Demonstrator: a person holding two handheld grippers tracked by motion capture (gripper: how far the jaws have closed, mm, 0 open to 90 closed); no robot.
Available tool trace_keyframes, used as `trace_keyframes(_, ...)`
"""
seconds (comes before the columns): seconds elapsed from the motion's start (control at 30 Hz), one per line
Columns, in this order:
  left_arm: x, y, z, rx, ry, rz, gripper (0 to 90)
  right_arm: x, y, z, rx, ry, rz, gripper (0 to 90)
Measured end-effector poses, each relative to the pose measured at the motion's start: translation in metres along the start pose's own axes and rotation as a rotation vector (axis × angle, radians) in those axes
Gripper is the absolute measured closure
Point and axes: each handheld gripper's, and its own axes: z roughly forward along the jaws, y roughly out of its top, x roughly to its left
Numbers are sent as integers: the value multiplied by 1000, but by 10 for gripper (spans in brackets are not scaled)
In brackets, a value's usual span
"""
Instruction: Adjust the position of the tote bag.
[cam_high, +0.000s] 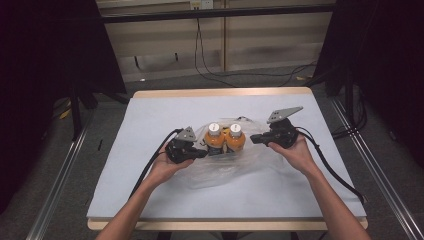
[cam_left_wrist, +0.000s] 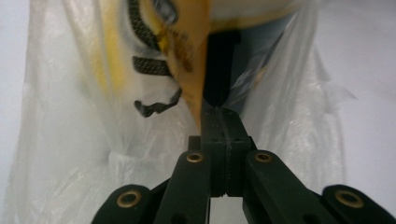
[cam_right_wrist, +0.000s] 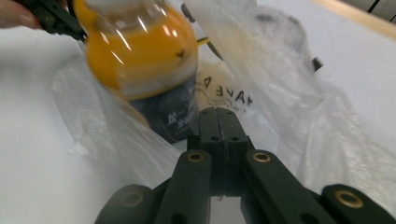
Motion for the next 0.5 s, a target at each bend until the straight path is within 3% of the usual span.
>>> trace_keyframes(0.23,0,-7,10,63,20,13,881,-3,-9,27,97,9,-1,900)
trace_keyframes(0.4,2,-13,16,131,42,40,869,-3,-17,38,171,-4,-9,900)
trace_keyframes(0.43,4,-15,16,146,45,66,869,-3,-18,41,186,-8,-17,900)
trace_keyframes(0.47,3,-18,18,137,50,34,869,-3,-19,42,201,-16,-17,900)
trace_keyframes(0.5,6,-18,17,149,47,53,870,-4,-22,46,223,-22,-24,900)
